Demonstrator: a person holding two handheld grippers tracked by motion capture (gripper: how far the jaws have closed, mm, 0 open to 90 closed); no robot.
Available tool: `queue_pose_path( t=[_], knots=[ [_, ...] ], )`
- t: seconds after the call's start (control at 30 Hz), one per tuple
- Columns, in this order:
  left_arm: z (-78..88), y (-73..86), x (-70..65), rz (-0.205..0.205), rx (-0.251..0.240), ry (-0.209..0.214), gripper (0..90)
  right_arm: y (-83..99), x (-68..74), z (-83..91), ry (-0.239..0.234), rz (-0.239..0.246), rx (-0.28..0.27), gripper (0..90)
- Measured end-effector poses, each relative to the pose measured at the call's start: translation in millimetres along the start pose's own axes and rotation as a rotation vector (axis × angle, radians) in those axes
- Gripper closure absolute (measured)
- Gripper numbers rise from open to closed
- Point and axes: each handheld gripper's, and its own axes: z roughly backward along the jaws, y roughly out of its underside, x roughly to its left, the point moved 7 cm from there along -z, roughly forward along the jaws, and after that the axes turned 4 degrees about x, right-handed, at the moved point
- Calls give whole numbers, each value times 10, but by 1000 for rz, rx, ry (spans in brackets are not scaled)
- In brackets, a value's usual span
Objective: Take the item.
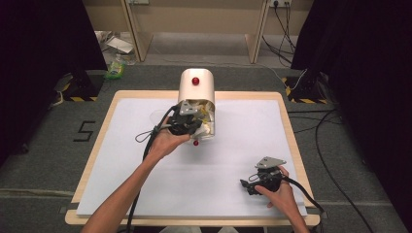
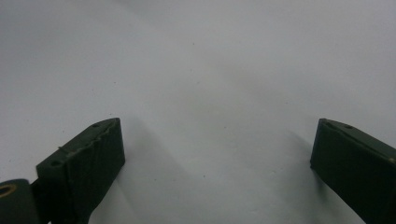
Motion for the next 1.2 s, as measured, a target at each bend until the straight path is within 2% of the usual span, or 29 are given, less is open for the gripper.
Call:
queue_pose_path(
  t=[0.37,0.73,0.9,1.07,1.2],
  knots=[
    [273,-148,96,24,-82,25,896,0,0,0,0,0,0,36],
    [411,-209,143,35,-113,37,896,0,0,0,0,0,0,37],
    [467,-193,208,52,-131,25,895,0,0,0,0,-1,0,36],
    [588,-162,365,78,-154,0,895,0,0,0,0,0,0,36],
    [654,-142,433,84,-167,-13,895,0,0,-1,0,-1,0,36]
  ],
)
